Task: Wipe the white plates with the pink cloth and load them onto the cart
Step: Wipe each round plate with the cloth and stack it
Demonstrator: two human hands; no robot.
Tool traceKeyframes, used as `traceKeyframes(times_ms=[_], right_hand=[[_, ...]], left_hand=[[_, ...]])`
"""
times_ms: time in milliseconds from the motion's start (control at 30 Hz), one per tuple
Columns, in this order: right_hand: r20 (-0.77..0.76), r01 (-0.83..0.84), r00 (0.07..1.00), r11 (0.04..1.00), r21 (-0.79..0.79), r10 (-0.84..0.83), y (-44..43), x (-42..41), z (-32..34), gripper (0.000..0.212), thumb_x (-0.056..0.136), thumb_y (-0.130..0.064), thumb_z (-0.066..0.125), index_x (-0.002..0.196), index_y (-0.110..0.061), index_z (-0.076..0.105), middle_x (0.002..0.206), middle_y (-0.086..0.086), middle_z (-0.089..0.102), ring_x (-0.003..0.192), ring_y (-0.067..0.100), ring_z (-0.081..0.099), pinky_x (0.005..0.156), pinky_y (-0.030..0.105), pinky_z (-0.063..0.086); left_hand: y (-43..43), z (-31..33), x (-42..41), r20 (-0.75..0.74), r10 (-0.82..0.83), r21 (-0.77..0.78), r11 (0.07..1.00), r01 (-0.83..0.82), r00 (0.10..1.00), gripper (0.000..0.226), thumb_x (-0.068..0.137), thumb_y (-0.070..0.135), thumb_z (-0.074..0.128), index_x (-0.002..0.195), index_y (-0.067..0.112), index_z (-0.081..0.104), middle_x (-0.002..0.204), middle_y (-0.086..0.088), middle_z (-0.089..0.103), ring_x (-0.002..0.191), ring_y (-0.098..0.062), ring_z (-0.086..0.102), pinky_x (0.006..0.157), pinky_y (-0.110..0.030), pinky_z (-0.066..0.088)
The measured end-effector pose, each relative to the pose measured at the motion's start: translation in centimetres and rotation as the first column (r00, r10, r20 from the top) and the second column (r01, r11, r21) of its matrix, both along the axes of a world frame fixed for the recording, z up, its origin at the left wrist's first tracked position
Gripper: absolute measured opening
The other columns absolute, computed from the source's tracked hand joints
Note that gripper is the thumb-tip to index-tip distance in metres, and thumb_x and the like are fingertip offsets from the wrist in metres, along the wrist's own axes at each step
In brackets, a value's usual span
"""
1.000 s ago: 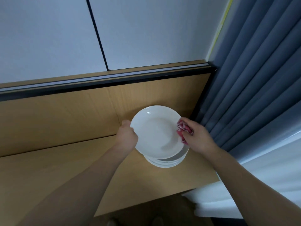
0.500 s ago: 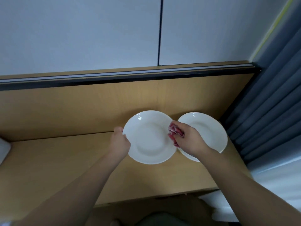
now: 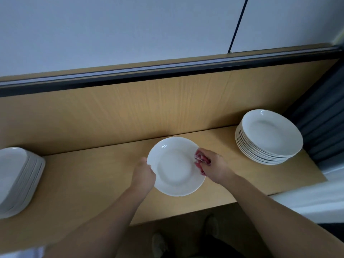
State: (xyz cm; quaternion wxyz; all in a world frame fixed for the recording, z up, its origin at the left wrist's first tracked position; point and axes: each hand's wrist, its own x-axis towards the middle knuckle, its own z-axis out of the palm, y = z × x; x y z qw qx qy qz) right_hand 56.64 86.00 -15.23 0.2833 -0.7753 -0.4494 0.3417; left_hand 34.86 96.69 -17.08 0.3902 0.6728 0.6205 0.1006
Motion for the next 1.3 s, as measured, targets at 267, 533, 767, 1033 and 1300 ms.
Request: traceKeyframes(times_ms=[267,533,767,1033,1300], right_hand=[[0.097,-0.056,0.993,0.997,-0.058,0.061,2.2,0.2,-4.2,0.028,0.089,-0.025,0.058,0.117,-0.030,0.058,0.094,-0.008,0.061,0.086,0.018,0.059,0.072,0.027,0.048],[0.354,-0.166,0.919,0.985,-0.056,0.175,3.5,0.5,-5.6,0.052,0.085,-0.016,0.057,0.136,-0.019,0.050,0.117,-0.001,0.058,0.099,0.031,0.056,0.079,0.033,0.049],[0.448,-0.293,0.858,0.956,0.021,0.253,7.4,-2.4,-3.7,0.066,0.088,-0.019,0.063,0.147,-0.015,0.035,0.146,0.010,0.035,0.118,0.034,0.049,0.089,0.036,0.045],[0.466,-0.345,0.782,0.910,-0.230,0.414,7.7,-7.0,-6.8,0.077,0.092,-0.014,0.047,0.154,-0.012,0.003,0.161,0.016,-0.007,0.148,0.033,-0.002,0.121,0.041,0.004],[0.404,-0.245,0.832,0.905,-0.348,0.381,9.6,-8.1,-6.4,0.092,0.084,-0.022,0.050,0.153,-0.008,-0.009,0.161,0.010,-0.010,0.148,0.026,-0.011,0.121,0.039,-0.006]], left_hand=[[0.4,-3.6,-0.3,-0.047,0.031,-0.062,0.997,-0.033,0.998,0.020,0.096,0.005,0.042,0.115,0.004,0.048,0.098,-0.006,0.057,0.084,-0.022,0.056,0.068,-0.030,0.042],[0.9,-4.3,-0.5,-0.058,0.028,-0.061,0.998,-0.032,0.998,0.022,0.096,0.014,0.048,0.117,0.007,0.048,0.099,-0.003,0.057,0.088,-0.023,0.056,0.070,-0.030,0.042],[2.5,-3.6,-2.4,-0.207,-0.275,0.044,0.956,0.290,0.939,0.046,0.093,0.031,0.055,0.133,0.015,0.040,0.124,0.001,0.050,0.104,-0.020,0.056,0.084,-0.037,0.048],[3.4,-4.0,-3.8,-0.137,-0.521,-0.080,0.853,0.515,0.842,0.091,0.084,0.038,0.066,0.154,0.020,0.011,0.156,0.006,0.022,0.140,-0.014,0.028,0.110,-0.029,0.031],[4.4,-4.7,-4.1,-0.070,-0.530,-0.151,0.843,0.517,0.845,0.111,0.066,0.041,0.082,0.153,0.026,0.016,0.145,0.012,0.035,0.129,-0.011,0.039,0.107,-0.029,0.038]])
